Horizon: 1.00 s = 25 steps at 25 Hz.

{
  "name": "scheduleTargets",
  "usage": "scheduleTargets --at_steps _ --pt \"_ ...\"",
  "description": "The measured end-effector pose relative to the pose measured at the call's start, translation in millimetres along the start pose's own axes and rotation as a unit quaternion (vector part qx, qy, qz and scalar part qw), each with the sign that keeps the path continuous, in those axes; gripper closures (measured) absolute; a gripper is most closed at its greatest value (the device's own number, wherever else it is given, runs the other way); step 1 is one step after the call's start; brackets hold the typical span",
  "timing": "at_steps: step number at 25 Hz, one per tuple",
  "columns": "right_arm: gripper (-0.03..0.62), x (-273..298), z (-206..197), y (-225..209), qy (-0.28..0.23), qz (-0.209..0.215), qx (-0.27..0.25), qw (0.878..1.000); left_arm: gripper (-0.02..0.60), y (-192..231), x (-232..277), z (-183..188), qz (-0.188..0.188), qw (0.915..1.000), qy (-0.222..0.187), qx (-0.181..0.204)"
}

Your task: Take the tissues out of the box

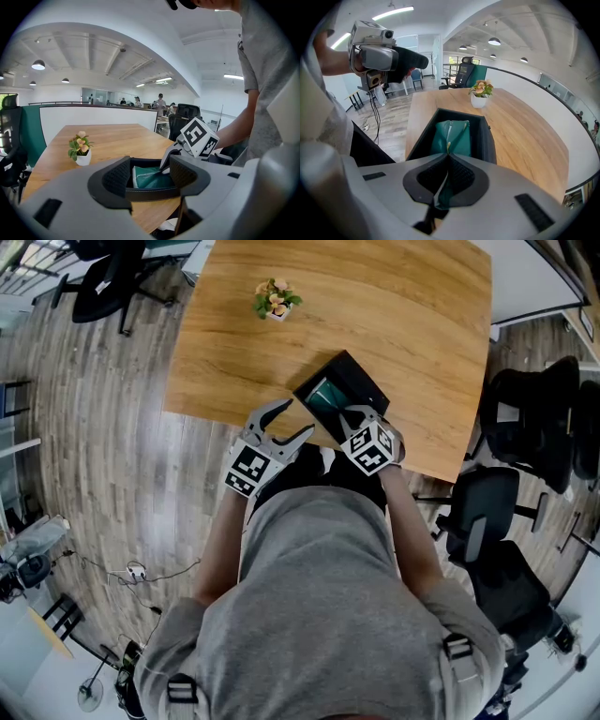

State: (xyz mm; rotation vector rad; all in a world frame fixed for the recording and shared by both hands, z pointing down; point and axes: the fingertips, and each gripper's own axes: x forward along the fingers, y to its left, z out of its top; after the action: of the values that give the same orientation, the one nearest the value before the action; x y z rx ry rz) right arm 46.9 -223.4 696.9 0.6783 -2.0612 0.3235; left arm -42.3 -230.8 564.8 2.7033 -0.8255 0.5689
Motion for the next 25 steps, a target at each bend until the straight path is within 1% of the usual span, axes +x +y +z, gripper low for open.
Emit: scheduleTargets --at_steps 7,15,25 --pt "0.582 -10 4 -1 -0.009 -0.014 0.007 1.0 0.313 -4 -3 7 0.0 0.9999 -0.004 0.015" --pt "0.582 -20 11 -6 -0.019 -0.029 0.012 0.999 0.313 -5 -10 11 0.004 0.9997 -0.01 0.021" --pt "0.582 -33 24 -13 -0.031 -0.028 0.023 0.999 0.313 -3 -21 22 0.019 0.9993 -0.023 0.024"
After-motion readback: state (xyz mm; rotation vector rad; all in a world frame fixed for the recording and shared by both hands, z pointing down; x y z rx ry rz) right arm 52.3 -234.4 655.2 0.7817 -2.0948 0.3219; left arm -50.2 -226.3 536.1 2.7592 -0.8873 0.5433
